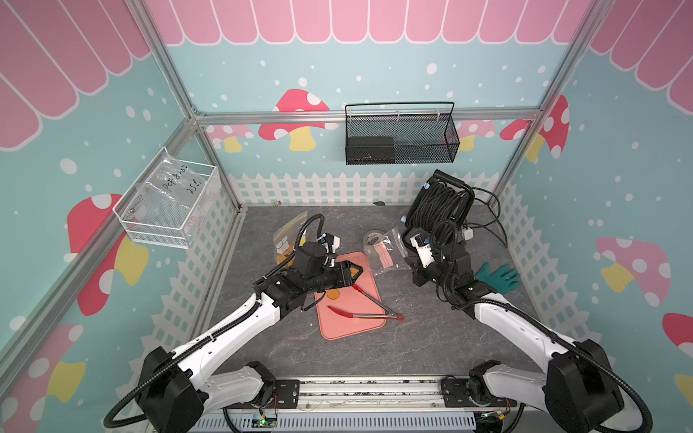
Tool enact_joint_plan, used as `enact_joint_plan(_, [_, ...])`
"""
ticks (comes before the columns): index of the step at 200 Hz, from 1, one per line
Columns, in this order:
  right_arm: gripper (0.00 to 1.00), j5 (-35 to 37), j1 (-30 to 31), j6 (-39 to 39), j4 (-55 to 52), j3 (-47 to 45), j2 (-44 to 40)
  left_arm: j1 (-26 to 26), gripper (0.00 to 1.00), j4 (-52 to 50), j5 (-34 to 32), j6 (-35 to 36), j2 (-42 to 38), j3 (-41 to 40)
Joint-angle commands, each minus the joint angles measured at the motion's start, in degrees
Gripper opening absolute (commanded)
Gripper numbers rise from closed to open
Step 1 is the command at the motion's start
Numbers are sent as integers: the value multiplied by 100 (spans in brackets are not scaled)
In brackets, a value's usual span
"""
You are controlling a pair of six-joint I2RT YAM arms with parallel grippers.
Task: Put the cookies into a resealable bag to prevent moisture
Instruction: Pick up the ziploc bag from the center of the board.
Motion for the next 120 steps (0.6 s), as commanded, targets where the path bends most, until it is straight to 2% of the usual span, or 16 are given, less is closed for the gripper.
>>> enact_joint_plan(1, [0,224,313,-26,-19,-174,-275,-391,52,1142,-879,-1012,283,271])
enact_joint_plan(34, [0,604,792,2,-172,-148,-388,-828,50,1582,-1389,-1437,826,549])
enact_joint_plan(56, [0,732,1010,14,-171,-138,-408,-916,46,1698,-1294,-1578,1248,745])
enact_joint_plan(80, [0,752,1142,29,-123,-178,-463,-922,32,1582,-1251,-1616,1514,924])
enact_joint_plan(120, [0,724,1263,100,-6,-311,-687,-881,27,1172,-1160,-1447,1804,1099])
